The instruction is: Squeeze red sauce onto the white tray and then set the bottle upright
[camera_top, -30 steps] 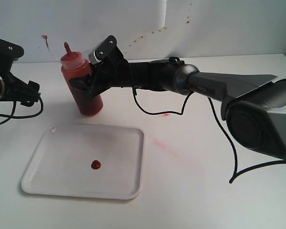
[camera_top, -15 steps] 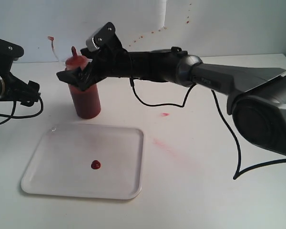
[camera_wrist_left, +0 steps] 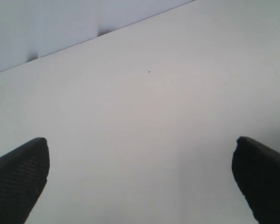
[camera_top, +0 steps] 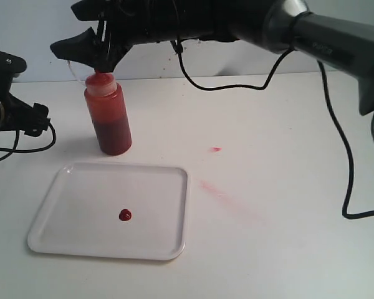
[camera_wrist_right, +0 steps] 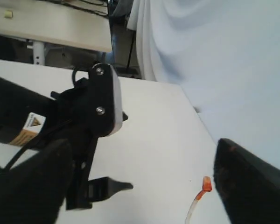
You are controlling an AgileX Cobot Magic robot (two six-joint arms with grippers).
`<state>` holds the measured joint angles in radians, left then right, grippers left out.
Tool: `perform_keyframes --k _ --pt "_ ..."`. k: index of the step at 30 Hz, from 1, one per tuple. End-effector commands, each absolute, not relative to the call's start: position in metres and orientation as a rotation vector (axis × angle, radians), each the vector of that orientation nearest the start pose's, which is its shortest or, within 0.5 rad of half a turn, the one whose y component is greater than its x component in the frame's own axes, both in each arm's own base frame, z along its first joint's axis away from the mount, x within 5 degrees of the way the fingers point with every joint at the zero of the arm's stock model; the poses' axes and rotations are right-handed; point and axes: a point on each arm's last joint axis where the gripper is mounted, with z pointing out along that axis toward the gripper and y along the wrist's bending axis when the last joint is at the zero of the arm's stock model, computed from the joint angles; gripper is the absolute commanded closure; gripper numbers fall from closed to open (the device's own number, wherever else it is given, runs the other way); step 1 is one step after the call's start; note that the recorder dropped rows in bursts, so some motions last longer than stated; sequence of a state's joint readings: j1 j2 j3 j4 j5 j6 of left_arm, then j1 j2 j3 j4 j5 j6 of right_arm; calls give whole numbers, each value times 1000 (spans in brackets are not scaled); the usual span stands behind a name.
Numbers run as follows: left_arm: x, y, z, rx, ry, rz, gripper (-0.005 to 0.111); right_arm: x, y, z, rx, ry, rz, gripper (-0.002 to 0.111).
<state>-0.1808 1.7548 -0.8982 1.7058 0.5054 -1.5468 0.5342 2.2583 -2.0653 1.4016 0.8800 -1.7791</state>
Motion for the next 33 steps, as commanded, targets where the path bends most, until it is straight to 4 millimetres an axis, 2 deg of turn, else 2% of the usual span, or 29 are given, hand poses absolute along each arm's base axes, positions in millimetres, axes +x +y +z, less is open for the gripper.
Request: perform_keyframes --k 1,5,12,17,21,26,29,33 --pt "347 -14 186 62 2208 597 2 393 315 319 -1480 1267 829 68" --pt "343 -16 201 34 2182 542 2 379 305 334 -1594 1300 784 108" --pt "320 -21 237 45 2112 374 2 356 279 368 -1670 1478 704 108" --pt "289 -31 273 151 2009 197 2 343 254 395 -1659 1550 696 108" --pt "256 -41 299 282 1908 30 2 339 226 417 -1586 1647 559 108" --pt "223 -47 326 339 1788 -93 2 333 189 442 -1434 1815 357 108" --pt "206 -56 340 395 1719 -232 2 322 169 461 -1323 1866 288 108" --pt "188 -66 350 508 1648 -352 2 300 153 488 -1205 1867 293 108"
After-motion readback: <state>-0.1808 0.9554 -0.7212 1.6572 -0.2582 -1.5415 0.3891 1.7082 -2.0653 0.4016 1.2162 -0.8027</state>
